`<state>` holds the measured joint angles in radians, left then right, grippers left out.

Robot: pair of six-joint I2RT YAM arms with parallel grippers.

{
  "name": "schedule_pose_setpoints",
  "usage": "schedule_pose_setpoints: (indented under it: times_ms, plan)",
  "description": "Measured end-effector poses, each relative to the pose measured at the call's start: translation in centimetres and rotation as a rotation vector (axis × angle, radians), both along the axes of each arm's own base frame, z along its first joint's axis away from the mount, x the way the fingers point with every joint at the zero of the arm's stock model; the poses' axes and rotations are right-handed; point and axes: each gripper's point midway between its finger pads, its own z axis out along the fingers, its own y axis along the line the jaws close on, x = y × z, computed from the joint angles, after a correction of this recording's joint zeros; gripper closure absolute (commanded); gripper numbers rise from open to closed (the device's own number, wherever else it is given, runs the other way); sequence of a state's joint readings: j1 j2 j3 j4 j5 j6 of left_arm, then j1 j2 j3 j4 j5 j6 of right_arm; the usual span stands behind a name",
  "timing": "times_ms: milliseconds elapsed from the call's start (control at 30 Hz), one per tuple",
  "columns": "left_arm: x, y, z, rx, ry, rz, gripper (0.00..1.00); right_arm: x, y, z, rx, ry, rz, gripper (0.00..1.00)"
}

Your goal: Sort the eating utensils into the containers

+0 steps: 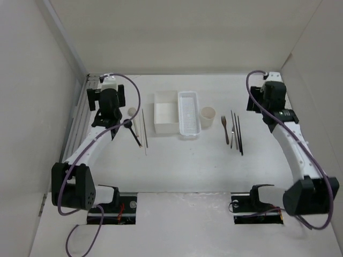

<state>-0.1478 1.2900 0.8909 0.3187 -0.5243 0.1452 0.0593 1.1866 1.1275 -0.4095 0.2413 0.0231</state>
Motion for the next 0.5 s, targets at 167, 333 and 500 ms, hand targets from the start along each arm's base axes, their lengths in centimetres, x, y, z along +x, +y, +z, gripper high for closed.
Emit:
schedule_pose_setpoints:
  times_ms: [167, 333, 500]
  plan:
    - [-1.1, -0.5, -3.4, 0.060, 0.154, -0.039, 0.00, -1.8, -1.4, -11.6, 0.071, 0.424, -0.031, 0.60]
    - [-1.3, -1.2, -2.9, 0.054, 0.148, -0.086, 0.00, -2.9, -1.3, -17.1, 0.138, 0.628, -0.014, 0.60]
    - [-2.1, -2.4, -3.8, 0.004, 0.196, -0.143, 0.05, -2.8, 0.2, -20.3, 0.198, 0.731, 0.053, 0.57]
